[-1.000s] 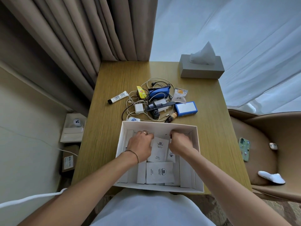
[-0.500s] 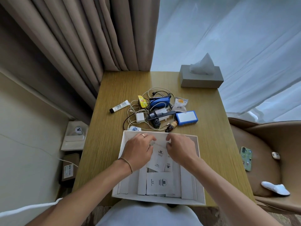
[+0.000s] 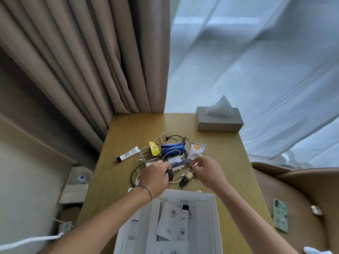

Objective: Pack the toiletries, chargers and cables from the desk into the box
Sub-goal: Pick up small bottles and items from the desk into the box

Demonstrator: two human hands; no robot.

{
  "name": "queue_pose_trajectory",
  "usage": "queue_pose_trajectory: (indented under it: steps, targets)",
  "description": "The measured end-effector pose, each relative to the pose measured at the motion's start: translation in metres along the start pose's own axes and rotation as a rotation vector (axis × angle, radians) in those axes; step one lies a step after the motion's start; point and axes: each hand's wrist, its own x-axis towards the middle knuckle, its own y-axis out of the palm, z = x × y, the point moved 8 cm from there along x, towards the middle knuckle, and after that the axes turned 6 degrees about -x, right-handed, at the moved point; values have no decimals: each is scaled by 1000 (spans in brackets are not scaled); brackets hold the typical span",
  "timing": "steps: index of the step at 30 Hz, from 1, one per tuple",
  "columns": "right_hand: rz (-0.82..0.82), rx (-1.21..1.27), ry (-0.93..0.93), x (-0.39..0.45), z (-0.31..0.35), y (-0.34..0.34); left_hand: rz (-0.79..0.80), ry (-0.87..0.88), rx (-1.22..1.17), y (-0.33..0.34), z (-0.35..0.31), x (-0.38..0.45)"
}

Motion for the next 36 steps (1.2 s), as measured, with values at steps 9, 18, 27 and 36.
queue_pose_trajectory:
  steps: [9,18,27,36]
  targets:
    - [89,-111,-58,33,-36,17,175,-67,239,66,8,62]
    - [213,-325,-251,50,-53,51,212,-70,461,100,10,95]
    - [270,-492,-498,58,-36,91,105,-121,20,51,10,74]
    - [315,-772,-686,61,-30,131,-47,-159,-411,-12,-3,-1]
